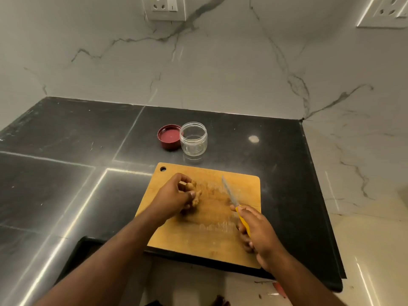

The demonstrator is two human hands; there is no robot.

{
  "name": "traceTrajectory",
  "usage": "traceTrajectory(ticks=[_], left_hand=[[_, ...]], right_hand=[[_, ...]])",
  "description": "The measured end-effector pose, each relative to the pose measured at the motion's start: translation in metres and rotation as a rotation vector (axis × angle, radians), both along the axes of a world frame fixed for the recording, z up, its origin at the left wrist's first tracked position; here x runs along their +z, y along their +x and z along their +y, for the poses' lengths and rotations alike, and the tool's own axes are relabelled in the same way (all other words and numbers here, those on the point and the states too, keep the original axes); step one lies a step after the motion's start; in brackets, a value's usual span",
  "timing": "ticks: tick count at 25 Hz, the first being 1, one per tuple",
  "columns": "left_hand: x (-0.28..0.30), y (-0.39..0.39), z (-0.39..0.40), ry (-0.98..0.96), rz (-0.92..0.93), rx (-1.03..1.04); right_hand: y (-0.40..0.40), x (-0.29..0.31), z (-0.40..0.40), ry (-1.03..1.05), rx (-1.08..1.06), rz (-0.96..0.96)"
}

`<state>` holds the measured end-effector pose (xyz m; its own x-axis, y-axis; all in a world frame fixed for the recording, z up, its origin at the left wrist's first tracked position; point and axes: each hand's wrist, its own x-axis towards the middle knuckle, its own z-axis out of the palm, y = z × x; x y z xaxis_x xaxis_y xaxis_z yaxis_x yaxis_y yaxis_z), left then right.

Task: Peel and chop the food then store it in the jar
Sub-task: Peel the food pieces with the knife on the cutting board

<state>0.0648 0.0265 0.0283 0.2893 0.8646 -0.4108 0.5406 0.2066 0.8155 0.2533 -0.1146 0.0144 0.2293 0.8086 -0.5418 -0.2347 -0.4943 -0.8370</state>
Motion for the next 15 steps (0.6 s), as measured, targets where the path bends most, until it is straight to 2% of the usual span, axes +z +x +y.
traceTrajectory(ticks=[3,7,10,12,15], left_hand=[[-0.001,0.000,0.009,0.037,0.074,-0.004],[-0.009,-0.015,0.014,0.109,0.179,-0.127],[-0.014,-0.030,0.020,0.244,0.229,-0.215],[-0.017,-0.031,0.026,0.311,0.235,-0.329],[-0.020,-0.028,0.034,0.409,0.341,-0.576]], right_hand=[[-0.008,-0.003,0.002,0.025,-0.021,-0.036],[-0.012,-0.008,0.000,0.030,-0.021,-0.141],[-0.014,-0.008,-0.001,0.025,-0.062,-0.176],[-0.016,-0.007,0.000,0.012,-0.082,-0.187],[-0.021,-0.007,0.004,0.002,-0.111,-0.221]])
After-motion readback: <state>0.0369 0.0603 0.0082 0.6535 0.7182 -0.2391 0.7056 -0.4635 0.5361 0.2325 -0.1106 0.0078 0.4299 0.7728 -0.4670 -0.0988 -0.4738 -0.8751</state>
